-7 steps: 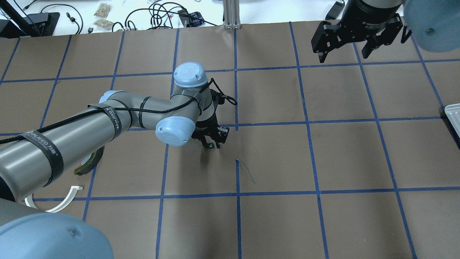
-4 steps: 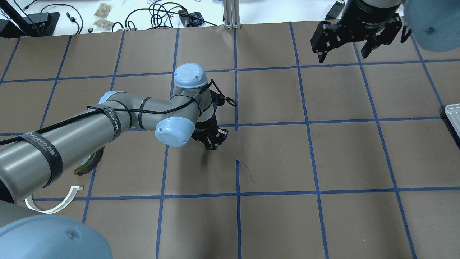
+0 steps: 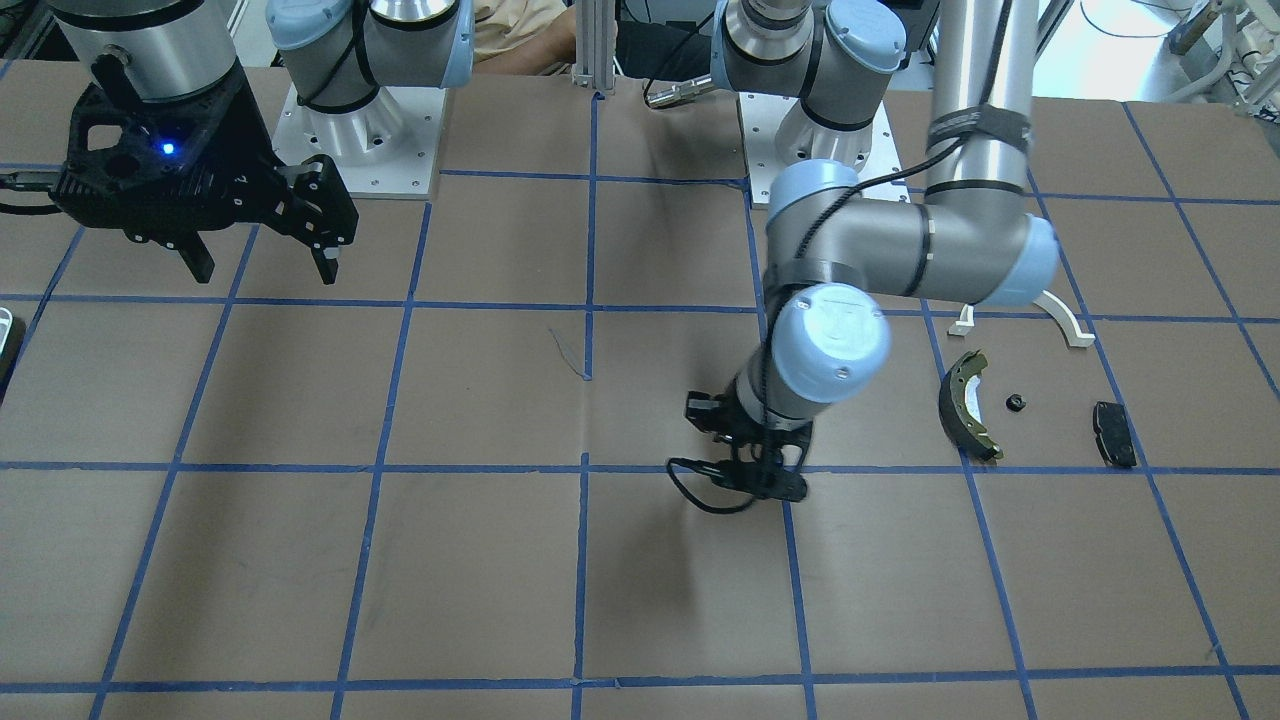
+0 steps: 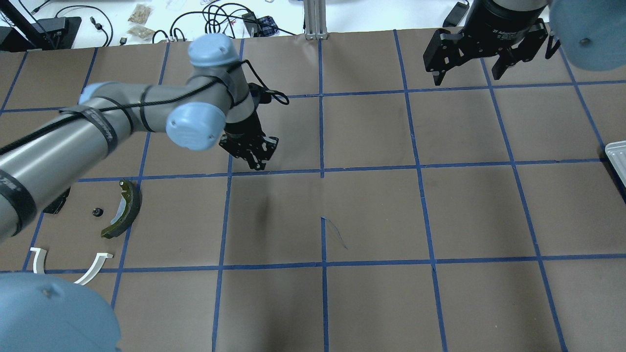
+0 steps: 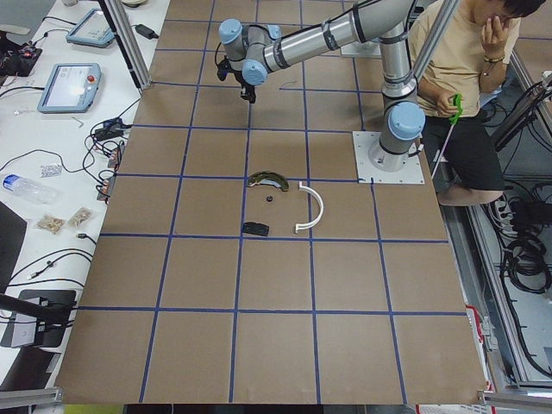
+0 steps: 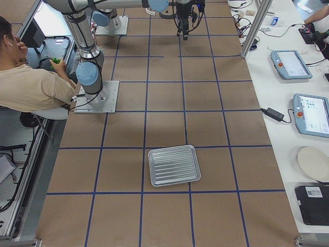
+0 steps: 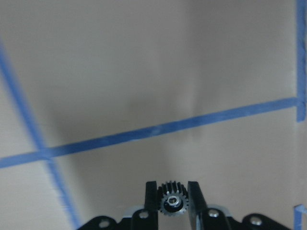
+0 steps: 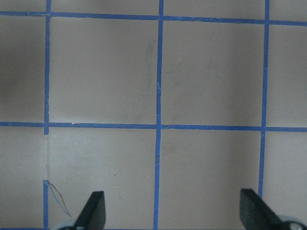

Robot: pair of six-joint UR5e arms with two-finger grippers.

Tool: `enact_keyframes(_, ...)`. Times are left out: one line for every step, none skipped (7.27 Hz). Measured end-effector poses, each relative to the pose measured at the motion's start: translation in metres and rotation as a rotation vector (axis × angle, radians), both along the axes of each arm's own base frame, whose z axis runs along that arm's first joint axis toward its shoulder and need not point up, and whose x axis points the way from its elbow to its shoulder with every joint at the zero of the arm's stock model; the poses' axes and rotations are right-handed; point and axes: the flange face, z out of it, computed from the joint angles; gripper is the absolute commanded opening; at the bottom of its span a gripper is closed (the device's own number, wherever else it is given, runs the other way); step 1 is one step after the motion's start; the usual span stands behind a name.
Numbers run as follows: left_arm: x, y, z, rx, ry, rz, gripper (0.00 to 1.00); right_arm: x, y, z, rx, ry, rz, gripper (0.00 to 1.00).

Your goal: Place bearing gear from tray to pile

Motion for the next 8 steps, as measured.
enact_keyframes(0.062,-0.024,0.029,0.029,0.011,0.045,0.0,0.002,0.0,0.0,-0.002,-0.003,0.003,1.0)
enact_keyframes(0.127,-0.037,0.051,0.049,0.016,0.083,0.0,0.002,0.001,0.001,-0.004,-0.002,0.004,1.0)
enact_keyframes(0.19,-0.04,0.065,0.057,-0.006,0.081,0.0,0.002,0.001,0.002,-0.005,0.001,0.004,1.0)
enact_keyframes(0.247,-0.034,0.069,0.073,-0.046,0.055,0.0,0.002,0.001,0.002,-0.006,0.004,0.004,1.0)
enact_keyframes(0.298,-0.023,0.068,0.101,-0.072,0.038,0.0,0.001,0.001,0.002,-0.006,0.006,0.003,1.0)
enact_keyframes(0.341,-0.009,0.06,0.13,-0.074,0.046,0.0,0.001,0.001,0.002,-0.006,0.008,0.003,1.0)
enact_keyframes(0.369,0.002,0.05,0.15,-0.074,0.064,0.0,0.001,0.002,0.002,-0.006,0.009,0.003,1.0)
enact_keyframes(0.39,0.012,0.04,0.167,-0.071,0.071,0.0,0.001,0.002,0.002,-0.007,0.009,0.003,1.0)
